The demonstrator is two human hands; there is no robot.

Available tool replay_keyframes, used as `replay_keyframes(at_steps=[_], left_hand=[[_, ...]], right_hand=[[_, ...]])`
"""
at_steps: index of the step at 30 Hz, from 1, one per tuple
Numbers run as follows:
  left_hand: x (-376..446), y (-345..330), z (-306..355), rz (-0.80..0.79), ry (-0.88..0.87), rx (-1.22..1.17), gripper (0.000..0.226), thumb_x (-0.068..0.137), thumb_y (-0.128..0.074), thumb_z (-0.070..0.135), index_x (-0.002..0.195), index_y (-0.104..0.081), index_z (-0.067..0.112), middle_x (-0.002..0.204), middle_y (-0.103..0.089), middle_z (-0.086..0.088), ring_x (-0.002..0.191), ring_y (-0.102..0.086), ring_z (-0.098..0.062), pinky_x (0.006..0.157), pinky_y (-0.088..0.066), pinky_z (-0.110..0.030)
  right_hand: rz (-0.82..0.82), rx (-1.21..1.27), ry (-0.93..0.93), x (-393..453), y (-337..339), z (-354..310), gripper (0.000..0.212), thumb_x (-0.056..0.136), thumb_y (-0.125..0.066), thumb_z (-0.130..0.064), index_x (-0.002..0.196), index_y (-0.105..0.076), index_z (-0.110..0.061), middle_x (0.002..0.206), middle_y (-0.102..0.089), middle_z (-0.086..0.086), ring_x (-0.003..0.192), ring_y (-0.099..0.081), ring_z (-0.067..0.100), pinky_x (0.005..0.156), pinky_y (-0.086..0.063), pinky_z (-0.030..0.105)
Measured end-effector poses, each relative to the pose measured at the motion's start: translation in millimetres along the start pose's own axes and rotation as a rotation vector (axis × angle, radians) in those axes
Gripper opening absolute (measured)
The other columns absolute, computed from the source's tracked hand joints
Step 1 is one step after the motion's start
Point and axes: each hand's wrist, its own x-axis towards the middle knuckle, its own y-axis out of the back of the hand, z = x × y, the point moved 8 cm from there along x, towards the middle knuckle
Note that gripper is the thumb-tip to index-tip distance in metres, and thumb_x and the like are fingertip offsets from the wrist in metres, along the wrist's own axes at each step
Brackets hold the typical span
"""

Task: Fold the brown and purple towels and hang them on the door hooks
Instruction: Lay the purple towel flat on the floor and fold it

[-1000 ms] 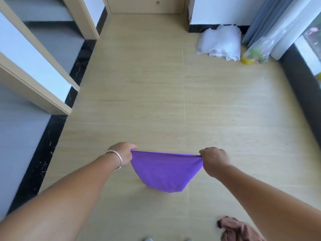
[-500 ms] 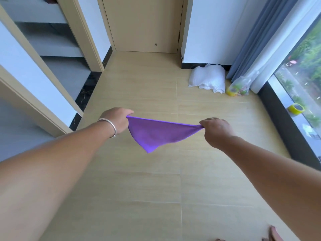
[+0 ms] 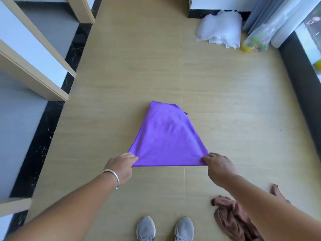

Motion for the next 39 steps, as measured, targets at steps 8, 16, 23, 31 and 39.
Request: replay_keyframes(at_steps=[8,16,23,31,39], left_hand=[[-9,-176,-14,-0.186,-0.101,0.047,0.036,0.060,-0.067,0.005,0.093,-0.073,0.019,0.095,-0.071,0.004,0.094,-0.067,-0.015,0.078,-0.054,-0.026],[29,-240,-36,-0.164,0.051,-0.181,0.045,0.078,-0.040,0.023,0.114,-0.065,0.031,0.112,-0.068,0.003,0.104,-0.060,-0.025,0.079,-0.045,-0.031],[162,-206,-66,0.069,0.194,-0.314,0.015,0.093,-0.056,0.027,0.106,-0.065,0.026,0.101,-0.071,-0.001,0.095,-0.064,-0.029,0.072,-0.047,-0.033],[393,-234,-115,0.200,0.261,-0.160,0.053,0.088,-0.055,0.024,0.139,-0.042,0.023,0.135,-0.052,-0.009,0.118,-0.054,-0.031,0.094,-0.047,-0.040],[339,-339,-20,0.402,-0.335,0.134,0.067,0.084,-0.038,0.054,0.144,-0.042,0.024,0.149,-0.040,-0.008,0.135,-0.038,-0.024,0.109,-0.035,-0.051]], right_hand=[[-0.285,0.025,-0.022,-27,-180,-3,0.047,0.086,-0.038,-0.009,0.126,-0.055,-0.025,0.132,-0.055,-0.006,0.130,-0.042,0.015,0.103,-0.035,0.028],[-0.332,0.135,-0.141,0,-254,10,0.047,0.081,-0.039,-0.004,0.119,-0.058,-0.024,0.115,-0.062,-0.001,0.113,-0.052,0.022,0.087,-0.044,0.033],[-0.033,0.224,-0.314,121,-232,60,0.031,0.093,-0.042,-0.016,0.111,-0.066,-0.024,0.107,-0.068,0.005,0.100,-0.060,0.030,0.074,-0.042,0.033],[0.257,0.298,-0.469,318,-239,121,0.035,0.083,-0.048,-0.010,0.118,-0.053,-0.011,0.119,-0.056,0.009,0.115,-0.053,0.031,0.087,-0.045,0.037],[0.170,-0.148,0.266,289,-381,56,0.058,0.078,-0.058,-0.042,0.133,-0.052,-0.024,0.139,-0.051,0.009,0.128,-0.049,0.028,0.099,-0.047,0.044]])
